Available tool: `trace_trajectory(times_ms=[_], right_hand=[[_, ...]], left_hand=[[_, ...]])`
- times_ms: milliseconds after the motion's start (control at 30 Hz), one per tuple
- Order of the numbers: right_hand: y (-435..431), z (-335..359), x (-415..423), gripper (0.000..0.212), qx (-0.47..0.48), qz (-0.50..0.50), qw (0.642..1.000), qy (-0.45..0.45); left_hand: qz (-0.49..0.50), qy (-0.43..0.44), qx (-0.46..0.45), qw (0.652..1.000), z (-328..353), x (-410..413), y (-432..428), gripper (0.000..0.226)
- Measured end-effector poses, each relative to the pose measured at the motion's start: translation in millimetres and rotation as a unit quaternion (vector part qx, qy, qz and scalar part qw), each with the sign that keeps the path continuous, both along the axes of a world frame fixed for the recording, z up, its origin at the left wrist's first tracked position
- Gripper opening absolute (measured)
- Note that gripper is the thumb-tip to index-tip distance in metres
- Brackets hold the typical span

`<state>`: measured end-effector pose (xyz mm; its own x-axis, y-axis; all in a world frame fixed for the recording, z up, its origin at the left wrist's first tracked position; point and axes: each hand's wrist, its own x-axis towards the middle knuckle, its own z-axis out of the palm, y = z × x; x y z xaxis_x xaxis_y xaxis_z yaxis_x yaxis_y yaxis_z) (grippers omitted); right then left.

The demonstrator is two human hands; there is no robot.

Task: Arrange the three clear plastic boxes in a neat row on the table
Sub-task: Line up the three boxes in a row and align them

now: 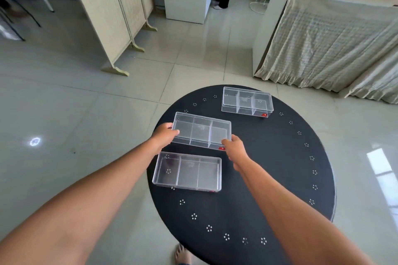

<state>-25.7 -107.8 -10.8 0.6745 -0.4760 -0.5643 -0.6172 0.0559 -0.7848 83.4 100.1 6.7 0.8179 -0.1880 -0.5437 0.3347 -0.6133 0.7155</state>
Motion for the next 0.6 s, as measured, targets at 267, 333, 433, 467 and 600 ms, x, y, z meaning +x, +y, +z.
trace_trajectory(times_ms=[267, 333, 433, 467, 600], right_hand=[[22.9, -6.4, 12.1, 0.036, -0.012, 0.025, 1.000, 0.014], [24.1, -5.4, 12.9, 0.031, -0.014, 0.028, 0.999, 0.023], [19.6, -5.6, 14.4, 0.025, -0.031, 0.019, 0.998, 0.046], [16.3, -6.7, 14.7, 0.039, -0.038, 0.010, 0.998, 0.048], [-10.4, -9.8, 17.9, 0.055, -0.069, -0.044, 0.996, 0.036]], left_hand=[[0.013, 0.043, -0.025, 0.999, -22.3, 6.7, 25.6, 0.066], [0.018, 0.050, -0.023, 0.998, -26.0, 6.8, 26.4, 0.068], [0.038, 0.037, -0.004, 0.999, -29.0, 6.4, 22.7, 0.071], [0.048, 0.014, 0.018, 0.999, -27.5, 7.0, 20.5, 0.072], [0.051, -0.120, 0.077, 0.988, -15.3, 17.7, 3.4, 0.062]])
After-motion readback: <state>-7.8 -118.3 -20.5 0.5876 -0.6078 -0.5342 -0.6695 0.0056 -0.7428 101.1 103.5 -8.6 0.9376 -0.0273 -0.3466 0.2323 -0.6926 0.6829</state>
